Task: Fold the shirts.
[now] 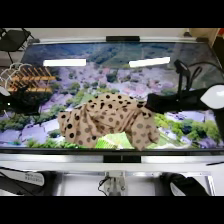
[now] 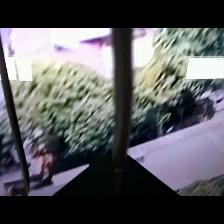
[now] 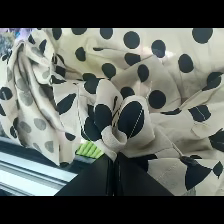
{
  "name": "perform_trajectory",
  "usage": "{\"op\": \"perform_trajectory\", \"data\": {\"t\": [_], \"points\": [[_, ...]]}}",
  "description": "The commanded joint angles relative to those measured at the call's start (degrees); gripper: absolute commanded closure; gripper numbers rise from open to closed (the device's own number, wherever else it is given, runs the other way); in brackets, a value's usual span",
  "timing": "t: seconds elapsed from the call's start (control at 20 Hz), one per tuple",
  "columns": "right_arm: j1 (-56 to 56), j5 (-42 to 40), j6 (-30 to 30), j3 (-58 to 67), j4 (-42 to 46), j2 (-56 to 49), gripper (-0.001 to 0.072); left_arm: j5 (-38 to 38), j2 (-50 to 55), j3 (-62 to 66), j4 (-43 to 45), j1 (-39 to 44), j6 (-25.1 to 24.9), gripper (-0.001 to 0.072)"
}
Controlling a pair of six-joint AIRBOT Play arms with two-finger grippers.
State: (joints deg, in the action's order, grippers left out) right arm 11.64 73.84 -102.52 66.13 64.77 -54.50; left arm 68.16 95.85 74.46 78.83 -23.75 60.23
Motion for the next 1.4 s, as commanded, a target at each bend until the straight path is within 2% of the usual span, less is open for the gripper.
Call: {"op": "perform_trajectory", "data": {"t": [0.0,0.2,0.3,0.5,0.55,0.65,0.75,0.85,0.95,1.1,1.25,1.35], "points": [[0.0,-0.9,0.0,0.0,0.4,0.0,0.0654,-0.2,-0.6,1.0,0.0,0.6,-0.4,0.0667],[0.0,-1.0,0.1,0.0,0.4,0.0,0.0654,0.0,-3.8,6.7,0.0,0.8,2.7,0.0669],[0.0,-1.2,0.2,0.0,0.4,0.0,0.0654,-0.2,-6.8,8.5,0.0,1.1,6.1,0.0670],[0.0,-1.0,3.7,1.0,1.5,0.0,0.0654,0.3,-16.9,8.9,-0.4,3.7,11.7,0.0671],[0.0,-0.8,3.7,2.1,2.6,0.0,0.0654,0.9,-20.3,8.9,-1.7,5.5,11.7,0.0671],[0.0,-0.4,4.3,5.8,5.4,0.0,0.0654,3.7,-28.0,8.8,-5.6,11.7,8.9,0.0671],[0.0,-0.2,4.3,9.7,8.2,0.0,0.0654,10.8,-35.3,7.5,-5.0,21.8,6.5,0.0671],[0.0,0.0,4.2,13.2,10.4,0.0,0.0654,15.9,-41.2,1.2,-2.8,30.9,8.5,0.0671],[0.0,0.8,4.2,14.8,10.8,0.0,0.0654,17.6,-47.6,-8.6,0.4,39.8,12.4,0.0672],[0.0,4.8,5.2,14.9,11.5,-0.2,0.0654,20.5,-55.8,-20.2,1.2,50.6,13.3,0.0672],[0.0,8.2,8.0,14.9,14.1,-0.2,0.0653,27.8,-60.1,-24.3,0.5,61.5,15.8,0.0672],[0.0,8.9,8.8,14.9,14.6,-0.2,0.0653,29.1,-60.5,-24.7,0.5,68.5,19.0,0.0672]]}}
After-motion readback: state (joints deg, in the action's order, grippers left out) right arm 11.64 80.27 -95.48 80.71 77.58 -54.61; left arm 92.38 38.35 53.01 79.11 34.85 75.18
